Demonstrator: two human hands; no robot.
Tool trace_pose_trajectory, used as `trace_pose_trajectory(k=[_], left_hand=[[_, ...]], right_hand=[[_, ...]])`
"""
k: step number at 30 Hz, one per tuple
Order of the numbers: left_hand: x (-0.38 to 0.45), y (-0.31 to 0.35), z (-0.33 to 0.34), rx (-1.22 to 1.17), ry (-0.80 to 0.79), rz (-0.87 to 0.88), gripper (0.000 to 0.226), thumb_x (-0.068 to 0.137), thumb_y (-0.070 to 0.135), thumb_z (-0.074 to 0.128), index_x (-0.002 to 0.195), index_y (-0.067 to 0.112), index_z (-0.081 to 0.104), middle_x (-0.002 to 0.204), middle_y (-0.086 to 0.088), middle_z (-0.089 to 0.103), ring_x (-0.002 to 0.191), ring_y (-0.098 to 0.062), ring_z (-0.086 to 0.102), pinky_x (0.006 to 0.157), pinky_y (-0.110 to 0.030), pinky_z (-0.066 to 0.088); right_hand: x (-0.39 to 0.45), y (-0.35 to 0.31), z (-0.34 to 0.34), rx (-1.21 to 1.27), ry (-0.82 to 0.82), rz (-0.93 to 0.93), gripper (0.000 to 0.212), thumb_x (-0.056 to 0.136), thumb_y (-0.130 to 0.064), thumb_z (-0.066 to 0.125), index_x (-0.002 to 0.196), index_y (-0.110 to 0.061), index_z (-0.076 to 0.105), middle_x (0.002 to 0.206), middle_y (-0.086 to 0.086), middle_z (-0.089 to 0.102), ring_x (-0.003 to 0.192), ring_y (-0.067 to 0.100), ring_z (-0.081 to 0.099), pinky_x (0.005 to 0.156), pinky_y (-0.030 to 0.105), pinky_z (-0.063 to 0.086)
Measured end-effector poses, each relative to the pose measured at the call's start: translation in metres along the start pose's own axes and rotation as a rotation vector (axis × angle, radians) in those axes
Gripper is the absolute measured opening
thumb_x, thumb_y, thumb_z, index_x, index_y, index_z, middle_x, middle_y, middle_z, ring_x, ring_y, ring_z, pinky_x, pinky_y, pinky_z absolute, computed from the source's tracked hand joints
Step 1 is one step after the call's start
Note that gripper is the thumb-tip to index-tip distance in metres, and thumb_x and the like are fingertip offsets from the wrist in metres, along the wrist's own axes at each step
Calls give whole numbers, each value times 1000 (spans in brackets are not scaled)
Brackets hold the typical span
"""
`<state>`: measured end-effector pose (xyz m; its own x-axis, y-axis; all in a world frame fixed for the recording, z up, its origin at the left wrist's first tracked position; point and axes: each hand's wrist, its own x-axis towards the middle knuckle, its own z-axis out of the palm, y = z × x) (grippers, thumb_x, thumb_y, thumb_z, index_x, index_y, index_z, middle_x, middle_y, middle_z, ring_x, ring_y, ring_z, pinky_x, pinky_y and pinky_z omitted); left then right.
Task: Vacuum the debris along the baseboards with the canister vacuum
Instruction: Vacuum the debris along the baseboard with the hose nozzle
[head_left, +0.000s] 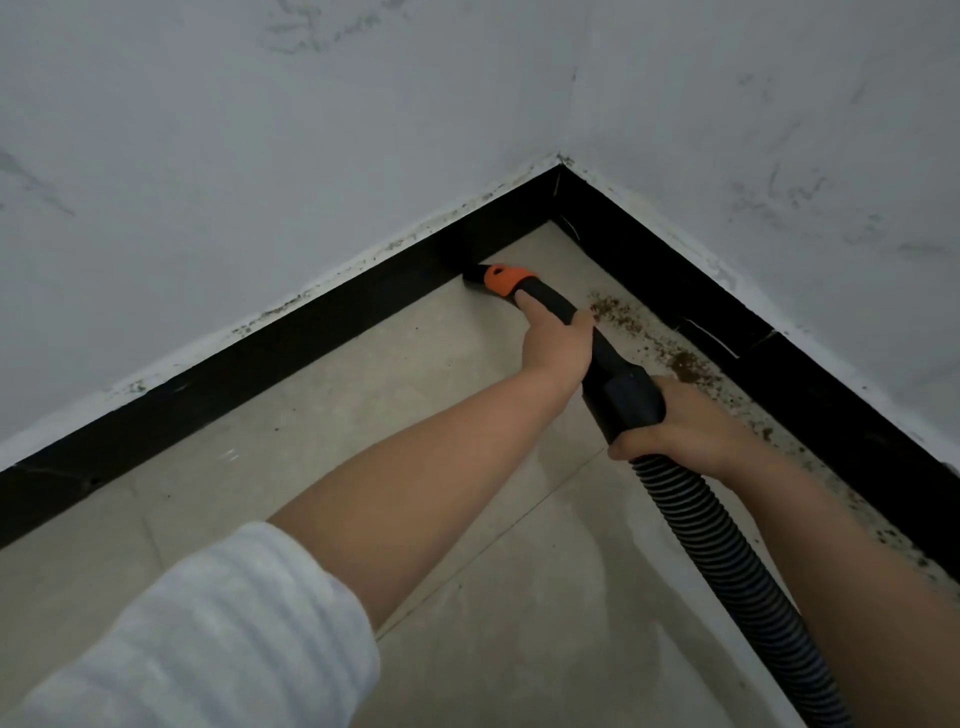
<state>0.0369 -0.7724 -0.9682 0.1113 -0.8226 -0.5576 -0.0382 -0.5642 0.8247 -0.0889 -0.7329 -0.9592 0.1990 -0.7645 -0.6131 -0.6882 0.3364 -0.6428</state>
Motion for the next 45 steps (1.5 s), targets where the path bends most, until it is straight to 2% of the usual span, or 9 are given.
trace_pose_trajectory(k=[7,14,19,22,28,35,38,43,45], left_hand=[[-28,-11,-13,-130,139,-70,72,101,27,35,147,21,-19,141,-11,41,118,-28,50,94,-32,42],[-50,-27,-40,-195,253,-116,73,100,27,38,148,21,-17,144,-13,39,124,-31,47,106,-42,39],[-71,-50,-66,-277,297,-168,79,99,27,42,146,23,-22,143,-12,41,117,-32,53,100,-46,45],[-79,-65,-88,-292,350,-185,79,99,28,43,147,25,-20,141,-13,43,120,-32,51,102,-47,43],[-96,-76,-130,-366,435,-193,76,100,25,41,147,27,-19,139,-9,43,118,-29,51,100,-46,45],[-124,-98,-171,-460,562,-202,71,100,20,42,149,24,-9,117,-4,48,89,-18,54,75,-35,49],[-134,-106,-182,-491,601,-186,69,100,21,41,150,24,-6,132,-9,46,93,-19,54,75,-35,48],[-140,-106,-170,-524,591,-178,69,100,21,40,150,24,-6,133,-8,45,100,-21,54,78,-35,49],[-132,-99,-157,-504,584,-193,71,100,23,41,150,24,-8,136,-9,45,107,-24,54,87,-38,51]], right_hand=[[-14,-16,1,-146,-132,-40,49,43,-33,74,86,-21,53,85,0,59,73,11,57,55,21,41],[-20,-28,23,-208,-220,-103,59,44,-32,74,98,-18,54,91,-1,60,78,8,58,59,21,45],[-25,-36,37,-337,-350,-132,65,49,-32,80,107,-17,54,101,1,61,91,14,60,77,29,51],[-25,-45,58,-366,-396,-165,57,63,-20,83,112,-14,54,105,3,60,95,18,60,81,32,52],[-19,-67,99,-433,-452,-263,50,66,-21,81,106,-16,52,100,0,58,89,15,59,70,25,50],[-19,-88,141,-495,-601,-346,46,67,-23,80,101,-18,49,92,-5,54,85,11,56,68,22,49],[-20,-94,156,-538,-625,-387,45,67,-26,80,98,-18,48,90,-5,53,85,13,56,68,25,49],[-24,-91,142,-578,-624,-402,45,66,-27,81,96,-19,49,90,-6,54,81,9,56,66,23,49],[-24,-85,130,-555,-595,-386,48,62,-28,83,95,-19,49,89,-6,53,78,7,54,62,21,47]])
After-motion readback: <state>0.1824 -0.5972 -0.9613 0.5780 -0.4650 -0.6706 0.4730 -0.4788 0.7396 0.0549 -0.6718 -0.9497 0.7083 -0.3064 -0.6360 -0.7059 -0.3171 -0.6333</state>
